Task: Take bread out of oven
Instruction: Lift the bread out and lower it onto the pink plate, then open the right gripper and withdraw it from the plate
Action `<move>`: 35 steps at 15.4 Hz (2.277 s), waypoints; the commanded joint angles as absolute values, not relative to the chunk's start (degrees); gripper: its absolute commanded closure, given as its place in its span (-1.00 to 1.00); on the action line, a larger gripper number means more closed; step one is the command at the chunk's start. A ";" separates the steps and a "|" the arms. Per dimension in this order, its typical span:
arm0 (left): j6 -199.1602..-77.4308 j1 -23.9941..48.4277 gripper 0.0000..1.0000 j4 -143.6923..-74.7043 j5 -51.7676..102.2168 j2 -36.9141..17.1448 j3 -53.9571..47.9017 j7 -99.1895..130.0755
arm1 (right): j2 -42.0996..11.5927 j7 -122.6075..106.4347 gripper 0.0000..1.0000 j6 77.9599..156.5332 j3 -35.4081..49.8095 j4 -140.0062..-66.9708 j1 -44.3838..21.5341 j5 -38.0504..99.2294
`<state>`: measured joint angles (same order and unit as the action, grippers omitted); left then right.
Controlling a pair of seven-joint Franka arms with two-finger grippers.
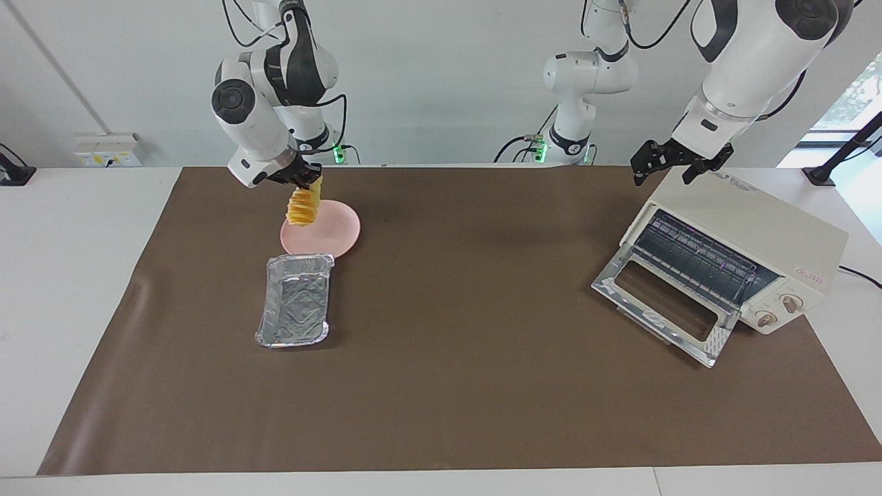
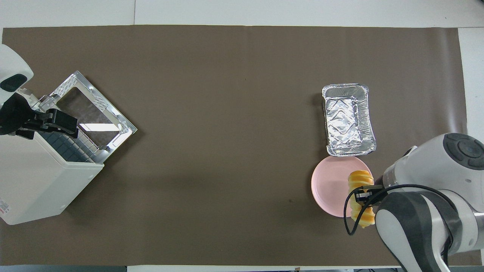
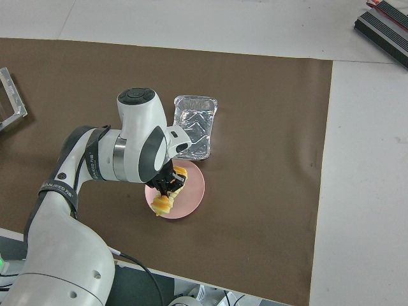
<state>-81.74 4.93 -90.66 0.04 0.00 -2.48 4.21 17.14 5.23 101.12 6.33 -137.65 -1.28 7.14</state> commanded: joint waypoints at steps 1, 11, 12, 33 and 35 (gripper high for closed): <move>-82.88 4.83 -1.00 -92.46 0.62 1.67 -2.37 4.04 | 18.72 4.48 1.00 108.86 6.42 -143.16 -2.54 8.70; -82.88 4.83 -1.00 -92.46 0.62 1.67 -2.37 4.04 | 10.90 4.04 1.00 124.45 6.42 -145.20 -4.48 8.79; -82.88 4.83 -1.00 -92.46 0.62 1.67 -2.37 4.04 | 10.81 4.04 0.78 124.37 6.42 -145.20 -4.48 8.79; -82.88 4.83 -1.00 -92.46 0.62 1.67 -2.37 4.04 | 8.62 0.62 -1.00 89.84 6.15 -98.37 9.06 -0.41; -82.88 4.83 -1.00 -92.46 0.62 1.67 -2.37 4.04 | 7.21 0.53 -1.00 89.38 6.07 -96.08 8.96 -1.40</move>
<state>-81.74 4.93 -90.66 0.04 0.00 -2.48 4.21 10.48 1.80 91.38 5.50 -100.90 8.69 0.47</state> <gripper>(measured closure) 0.000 0.000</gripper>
